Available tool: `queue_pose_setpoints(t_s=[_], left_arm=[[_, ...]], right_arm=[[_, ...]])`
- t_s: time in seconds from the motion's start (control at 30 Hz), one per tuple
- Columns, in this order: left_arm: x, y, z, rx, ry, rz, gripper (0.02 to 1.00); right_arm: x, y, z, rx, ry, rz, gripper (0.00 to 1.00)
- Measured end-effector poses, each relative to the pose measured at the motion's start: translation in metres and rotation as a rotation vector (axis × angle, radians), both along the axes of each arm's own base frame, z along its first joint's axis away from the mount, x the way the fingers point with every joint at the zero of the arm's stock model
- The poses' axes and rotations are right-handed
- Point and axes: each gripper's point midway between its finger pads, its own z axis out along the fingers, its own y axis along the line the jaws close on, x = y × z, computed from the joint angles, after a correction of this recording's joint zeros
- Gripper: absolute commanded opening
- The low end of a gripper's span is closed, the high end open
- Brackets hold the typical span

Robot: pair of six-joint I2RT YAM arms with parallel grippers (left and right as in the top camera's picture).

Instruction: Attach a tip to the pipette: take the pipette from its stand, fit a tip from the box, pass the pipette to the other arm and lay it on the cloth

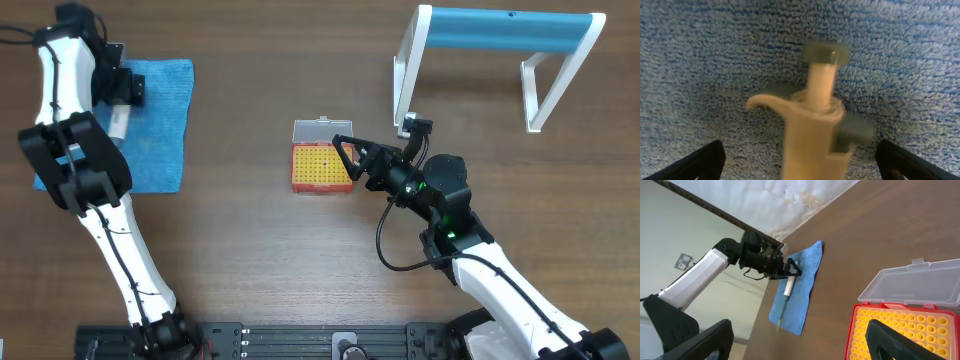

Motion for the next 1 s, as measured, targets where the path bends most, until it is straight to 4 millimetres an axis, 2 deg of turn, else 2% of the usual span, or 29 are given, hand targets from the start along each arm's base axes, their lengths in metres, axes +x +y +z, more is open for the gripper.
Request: queue_pose_setpoints(t_s=[0.2,0.33,0.43,0.5,0.6,0.63,0.7,0.73,0.83,0.9,1.0], left_arm=[[-0.007,-0.001,0.006,0.005,0.032,0.03,0.987],[-0.013,-0.002,0.04,0.019,0.057,0.03,0.987],[-0.022,-0.007,0.079,0.012,0.064,0.038,0.987],[-0.033,-0.016,0.121,-0.004,0.038,0.064,0.987],[-0.033,-0.031,0.182,-0.032,-0.111,0.106,0.987],[-0.033,-0.036,0.194,-0.038,-0.143,0.109,0.989],[-0.035,-0.053,0.232,-0.058,-0.238,0.105,0.987],[-0.037,-0.068,0.254,-0.072,-0.291,0.09,0.987],[-0.047,-0.113,0.301,-0.09,-0.393,0.022,0.989],[-0.06,-0.151,0.323,-0.103,-0.428,-0.044,0.989],[-0.091,-0.203,0.336,-0.123,-0.415,-0.132,0.989]], right_arm=[[0.0,0.0,0.0,0.0,0.0,0.0,0.853],[0.0,0.0,0.0,0.0,0.0,0.0,0.853],[0.0,0.0,0.0,0.0,0.0,0.0,0.855],[0.0,0.0,0.0,-0.006,-0.007,0.001,0.855],[0.001,-0.001,0.0,-0.039,-0.041,-0.002,0.855],[0.002,-0.002,0.0,-0.055,-0.057,-0.006,0.855],[0.004,-0.004,0.0,-0.078,-0.081,-0.01,0.855],[0.005,-0.006,0.0,-0.098,-0.101,-0.014,0.855],[0.012,-0.019,0.002,-0.147,-0.154,-0.043,0.855],[0.017,-0.033,0.009,-0.177,-0.201,-0.078,0.855],[0.014,-0.064,0.034,-0.229,-0.295,-0.133,0.855]])
